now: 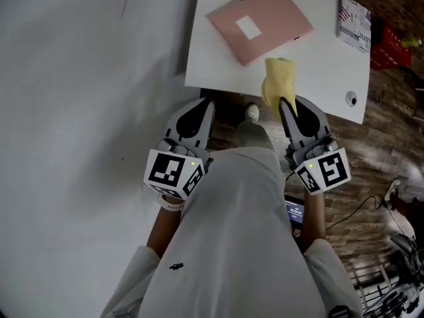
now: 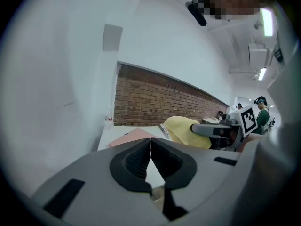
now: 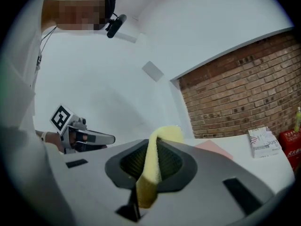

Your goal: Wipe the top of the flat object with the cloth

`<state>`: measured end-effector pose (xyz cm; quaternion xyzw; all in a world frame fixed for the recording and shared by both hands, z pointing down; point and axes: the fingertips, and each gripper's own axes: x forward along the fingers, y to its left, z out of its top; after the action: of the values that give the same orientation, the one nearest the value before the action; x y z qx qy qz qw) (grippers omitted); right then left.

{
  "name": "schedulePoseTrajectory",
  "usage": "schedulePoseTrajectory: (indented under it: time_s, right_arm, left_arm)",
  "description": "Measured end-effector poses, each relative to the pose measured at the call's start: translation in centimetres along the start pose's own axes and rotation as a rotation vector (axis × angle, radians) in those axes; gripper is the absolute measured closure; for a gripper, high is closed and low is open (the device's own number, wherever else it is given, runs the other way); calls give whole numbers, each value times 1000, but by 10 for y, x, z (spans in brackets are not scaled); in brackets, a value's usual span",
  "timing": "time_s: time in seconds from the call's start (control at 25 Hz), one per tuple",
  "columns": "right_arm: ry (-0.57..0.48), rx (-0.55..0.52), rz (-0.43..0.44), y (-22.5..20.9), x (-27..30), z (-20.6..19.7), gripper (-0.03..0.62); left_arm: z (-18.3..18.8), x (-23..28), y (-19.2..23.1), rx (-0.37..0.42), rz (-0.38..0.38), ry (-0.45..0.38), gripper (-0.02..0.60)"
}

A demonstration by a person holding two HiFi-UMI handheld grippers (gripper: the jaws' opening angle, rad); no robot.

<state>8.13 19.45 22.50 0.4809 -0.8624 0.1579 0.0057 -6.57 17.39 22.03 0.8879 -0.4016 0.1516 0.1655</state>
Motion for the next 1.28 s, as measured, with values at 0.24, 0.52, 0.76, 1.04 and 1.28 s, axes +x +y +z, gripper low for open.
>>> schedulePoseTrajectory:
  time_s: [0.24,0.52,0.76,1.04,1.28]
  right_arm:
    - [-4,-24,69,-26,29,11,548]
    - [-87,-53,140,-18,37,33,554]
    - [-66,30,91,-34,40,27,557]
    - [-49,53,34,-55,56,28,557]
    - [15,20,26,-64,76,18,557]
  left_arm:
    - [13,31,5,8,39,13,563]
    - [14,62,4,12,11,1,563]
    - [29,84,-1,45,-37,-8,563]
    - [40,110,15,49,-72,17,563]
    - [35,132,34,39,-93,51,563]
